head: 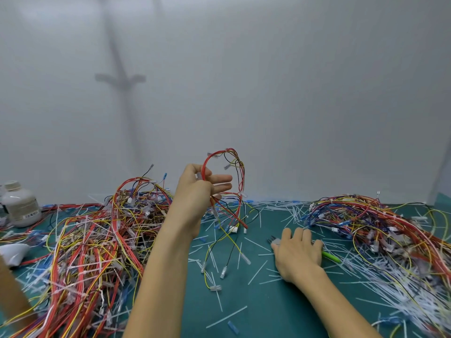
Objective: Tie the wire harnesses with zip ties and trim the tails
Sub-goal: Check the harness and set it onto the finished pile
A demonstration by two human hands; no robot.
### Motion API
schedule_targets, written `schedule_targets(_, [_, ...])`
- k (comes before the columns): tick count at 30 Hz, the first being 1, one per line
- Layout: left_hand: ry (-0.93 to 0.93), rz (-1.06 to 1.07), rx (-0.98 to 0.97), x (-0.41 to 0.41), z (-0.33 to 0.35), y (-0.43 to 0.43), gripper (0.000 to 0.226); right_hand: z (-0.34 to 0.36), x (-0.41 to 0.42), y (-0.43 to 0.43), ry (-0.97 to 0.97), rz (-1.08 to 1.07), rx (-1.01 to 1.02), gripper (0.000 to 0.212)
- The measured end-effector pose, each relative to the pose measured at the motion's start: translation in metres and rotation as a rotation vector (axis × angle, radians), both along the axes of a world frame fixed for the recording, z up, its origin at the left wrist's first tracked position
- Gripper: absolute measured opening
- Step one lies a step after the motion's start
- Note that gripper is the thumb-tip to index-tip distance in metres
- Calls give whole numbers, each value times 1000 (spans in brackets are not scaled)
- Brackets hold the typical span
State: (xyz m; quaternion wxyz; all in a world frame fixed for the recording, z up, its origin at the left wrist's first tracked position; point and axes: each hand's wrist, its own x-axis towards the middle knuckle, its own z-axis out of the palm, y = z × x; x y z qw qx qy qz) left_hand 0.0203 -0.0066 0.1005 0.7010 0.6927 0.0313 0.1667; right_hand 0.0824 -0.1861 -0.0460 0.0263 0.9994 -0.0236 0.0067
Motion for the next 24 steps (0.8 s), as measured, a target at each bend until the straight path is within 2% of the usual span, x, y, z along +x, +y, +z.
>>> schedule_targets(5, [10, -18, 9, 3, -3, -5, 38, -1, -1, 2, -54, 0, -37, 51])
schedule_targets(7, [4, -26, 12, 3, -4, -7, 38, 2, -2, 4, -85, -16, -2, 59])
schedule_targets(9, [3, -41, 41, 3, -4, -7, 37, 7, 0, 6, -184, 4, 106, 55])
schedule_targets(10, [4, -59, 80, 2, -5, -7, 37, 10, 3, 6, -230, 24, 235, 50])
schedule_targets(12, [3, -129, 184, 1, -4, -7, 38, 18, 7, 7, -254, 45, 698, 40])
schedule_targets(16, [-31, -340, 383, 0, -6, -6, 50, 31, 8, 12, 203, 18, 1877, 38])
schedule_targets(18, [-18, -432, 529, -1, -8, -6, 53, 36, 7, 8, 384, -41, 2322, 45])
schedule_targets(20, [35, -495, 725, -2, -10, -5, 57, 42, 9, 1, 385, -144, 2596, 58])
schedule_targets(21, [73, -518, 822, -2, -12, -5, 60, 49, 9, -3, 347, -190, 2663, 55])
schedule_targets(22, [118, -536, 904, -1, -14, -5, 62, 56, 7, -8, 318, -204, 2669, 48])
schedule_targets(24, [214, -572, 1047, 0, -18, -7, 65, 68, 3, -16, 324, -163, 2558, 33])
